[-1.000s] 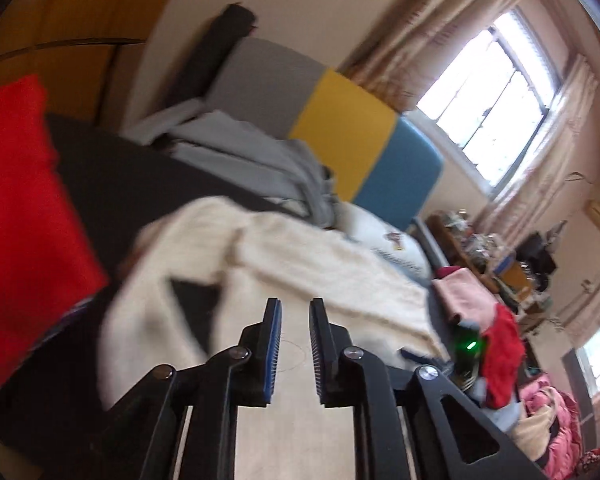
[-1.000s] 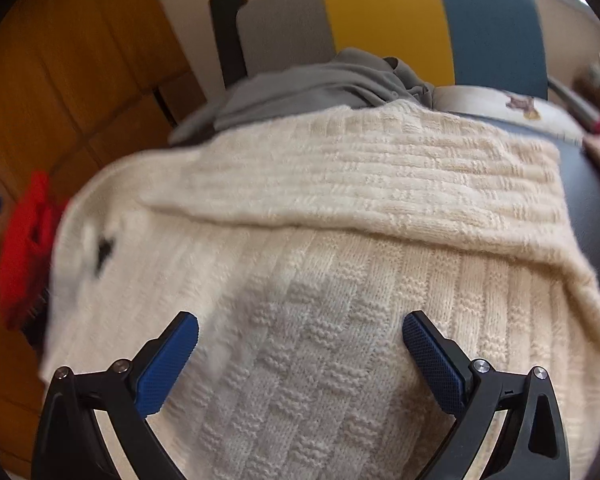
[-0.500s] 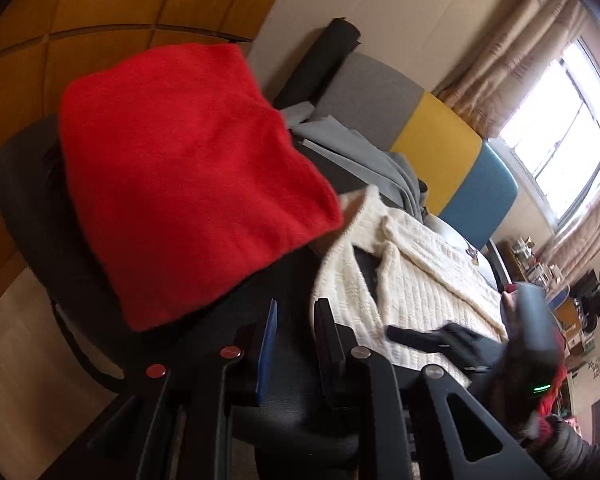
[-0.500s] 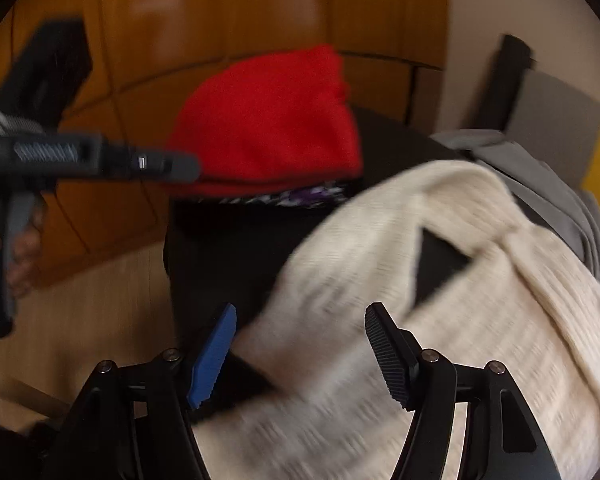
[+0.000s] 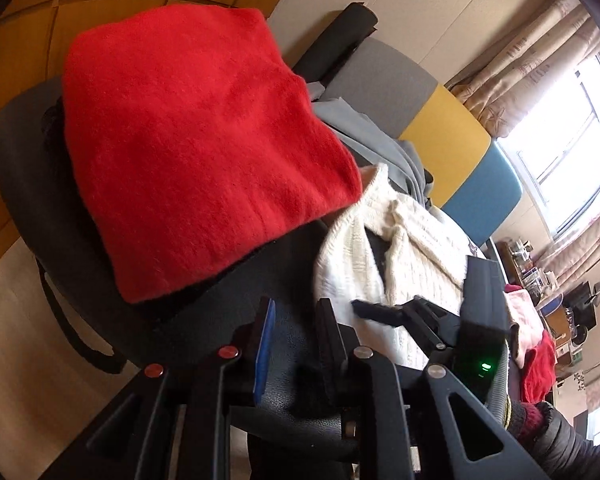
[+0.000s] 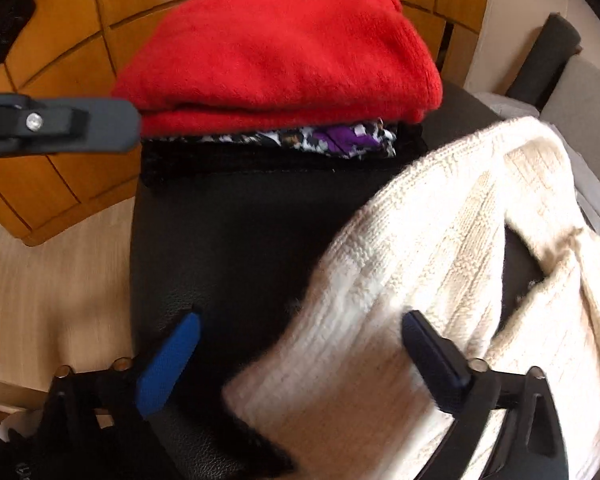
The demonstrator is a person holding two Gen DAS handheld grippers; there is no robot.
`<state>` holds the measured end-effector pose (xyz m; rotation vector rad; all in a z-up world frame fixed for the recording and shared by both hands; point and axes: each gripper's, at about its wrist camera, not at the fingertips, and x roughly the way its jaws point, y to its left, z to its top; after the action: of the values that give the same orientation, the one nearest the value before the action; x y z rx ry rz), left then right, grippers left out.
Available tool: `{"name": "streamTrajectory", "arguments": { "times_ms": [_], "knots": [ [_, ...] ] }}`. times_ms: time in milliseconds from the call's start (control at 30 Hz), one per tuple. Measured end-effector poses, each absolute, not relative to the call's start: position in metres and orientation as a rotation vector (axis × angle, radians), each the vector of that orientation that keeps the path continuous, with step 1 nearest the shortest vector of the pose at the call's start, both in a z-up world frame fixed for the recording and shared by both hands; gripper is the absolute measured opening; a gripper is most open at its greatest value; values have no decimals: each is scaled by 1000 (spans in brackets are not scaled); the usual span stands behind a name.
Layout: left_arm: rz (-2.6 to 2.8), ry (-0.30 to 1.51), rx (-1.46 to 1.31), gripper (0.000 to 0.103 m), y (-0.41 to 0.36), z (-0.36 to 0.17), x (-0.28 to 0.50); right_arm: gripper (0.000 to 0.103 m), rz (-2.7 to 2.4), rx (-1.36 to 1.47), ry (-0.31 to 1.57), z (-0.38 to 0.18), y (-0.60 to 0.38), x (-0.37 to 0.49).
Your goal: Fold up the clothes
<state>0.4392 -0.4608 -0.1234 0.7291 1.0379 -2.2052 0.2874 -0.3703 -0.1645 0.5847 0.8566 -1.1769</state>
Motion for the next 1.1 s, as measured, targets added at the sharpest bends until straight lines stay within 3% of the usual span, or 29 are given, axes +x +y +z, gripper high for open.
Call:
{"name": "streamTrajectory", "arguments": {
  "times_ms": [33,100,233,400,567,833,1100],
  "knots": [
    [-2208,1043,728,20,-460,-123,439,48,-1181,584,843,-162,-370,287],
    [-2208,1044,728,21,-459,-122,438,18,-1189,614,812,-157,-375,283],
    [-2224,1043,716,21,-456,-117,436,17,-1184,780,655,-152,-387,249],
    [-2294,1018,723,21,-454,-110,412,17,-1170,991,184,-107,-389,161],
    [-2376,1066,732,22,-456,-110,367,17,-1152,963,-199,-35,-383,68],
    [-2595,1004,767,24,-452,-104,239,17,-1329,840,-384,26,-353,-47],
    [-2587,1056,894,24,-458,-153,131,17,-1621,956,-502,-40,-221,-153]
  ]
}}
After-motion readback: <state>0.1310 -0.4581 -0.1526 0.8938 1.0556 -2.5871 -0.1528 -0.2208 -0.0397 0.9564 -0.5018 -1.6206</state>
